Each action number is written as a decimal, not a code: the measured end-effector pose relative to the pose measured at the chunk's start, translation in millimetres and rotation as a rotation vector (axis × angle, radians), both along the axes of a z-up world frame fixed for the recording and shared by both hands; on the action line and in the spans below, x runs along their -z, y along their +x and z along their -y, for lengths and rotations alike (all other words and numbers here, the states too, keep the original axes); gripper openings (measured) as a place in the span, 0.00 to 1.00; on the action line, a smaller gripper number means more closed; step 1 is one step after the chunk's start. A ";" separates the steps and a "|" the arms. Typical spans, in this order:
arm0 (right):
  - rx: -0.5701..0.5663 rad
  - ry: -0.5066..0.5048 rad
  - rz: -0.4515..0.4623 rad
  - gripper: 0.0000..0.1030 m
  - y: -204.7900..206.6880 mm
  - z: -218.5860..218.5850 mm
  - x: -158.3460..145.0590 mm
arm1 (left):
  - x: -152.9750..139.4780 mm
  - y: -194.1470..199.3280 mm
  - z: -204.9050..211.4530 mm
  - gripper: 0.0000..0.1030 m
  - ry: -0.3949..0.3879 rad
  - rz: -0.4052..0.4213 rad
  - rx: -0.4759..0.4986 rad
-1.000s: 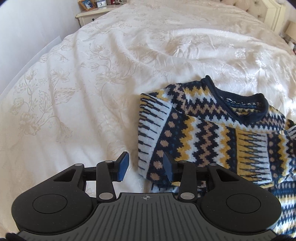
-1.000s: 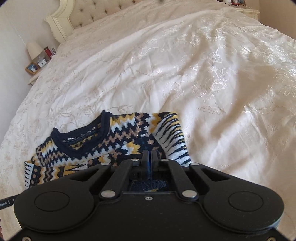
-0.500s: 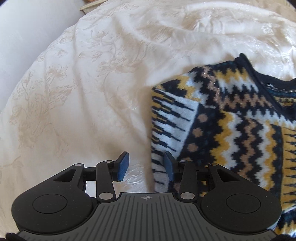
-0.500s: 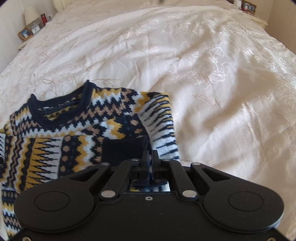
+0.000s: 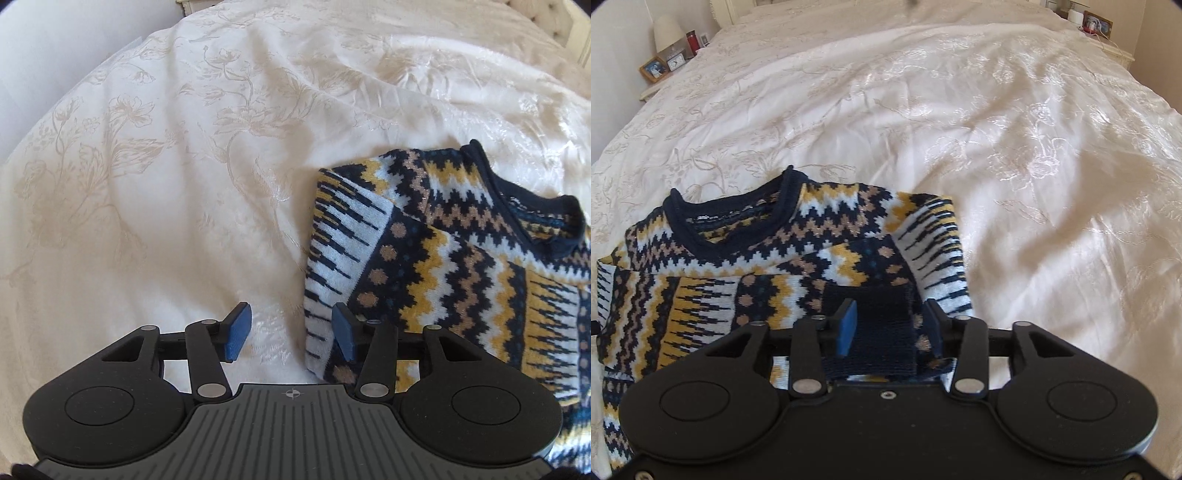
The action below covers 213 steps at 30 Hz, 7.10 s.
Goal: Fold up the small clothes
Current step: 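Lay the cuff flat on the sweater body and open the right gripper, then move both grippers along the sweater body to the navy ribbed hem, then grasp the navy ribbed hem with both grippers, then lift the held hem with both grippers and fold it toward the collar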
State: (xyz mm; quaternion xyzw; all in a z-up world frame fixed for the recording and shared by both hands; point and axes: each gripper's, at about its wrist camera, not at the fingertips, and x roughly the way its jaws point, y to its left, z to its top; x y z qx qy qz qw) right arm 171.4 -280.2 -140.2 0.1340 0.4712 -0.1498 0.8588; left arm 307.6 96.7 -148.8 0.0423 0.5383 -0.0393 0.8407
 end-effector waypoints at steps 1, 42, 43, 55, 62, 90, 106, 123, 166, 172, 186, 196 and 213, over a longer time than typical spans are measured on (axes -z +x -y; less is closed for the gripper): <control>-0.016 -0.003 0.000 0.52 0.4 -4.8 -0.1 | -3.1 -6.1 -3.5 0.52 -0.016 -0.001 -0.009; -0.120 0.040 -0.166 0.99 -186.5 -85.1 27.8 | 1.7 -189.7 -19.2 0.64 -0.005 -0.116 0.242; -0.134 0.047 -0.180 0.99 -189.0 -85.1 31.7 | 4.3 -192.9 -16.2 0.64 0.008 -0.124 0.242; -0.211 0.061 -0.205 0.99 -211.3 -85.9 55.9 | 21.1 -217.5 5.1 0.69 0.105 -0.070 0.197; -0.233 0.073 -0.170 0.99 -228.7 -85.7 63.7 | 27.5 -235.3 0.4 0.80 0.103 -0.060 0.173; -0.313 0.069 -0.110 1.00 -235.6 -84.4 78.1 | 39.6 -244.0 -8.0 0.99 0.113 -0.019 0.078; -0.357 0.163 -0.062 0.99 -276.7 -75.3 66.0 | 20.5 -301.1 -32.2 0.77 -0.027 0.032 0.167; -0.314 0.349 -0.066 0.72 -290.6 -50.9 63.3 | 34.7 -309.6 -20.2 0.57 -0.096 -0.035 0.335; -0.165 0.540 0.317 0.11 -221.0 -14.3 -45.7 | -98.0 -225.2 -31.0 0.09 -0.433 0.173 0.183; -0.141 0.506 0.398 0.11 -178.0 0.0 -65.4 | -118.0 -174.9 -21.2 0.07 -0.453 0.249 0.179; -0.049 0.429 0.426 0.11 -40.1 28.2 -59.7 | -109.8 -49.8 22.3 0.07 -0.467 0.258 0.187; 0.036 0.403 0.249 0.11 41.3 42.3 -2.9 | -54.0 27.6 54.2 0.07 -0.377 0.134 0.174; 0.089 0.397 0.190 0.35 71.2 50.0 28.4 | -53.3 77.2 66.0 0.18 -0.174 0.207 0.209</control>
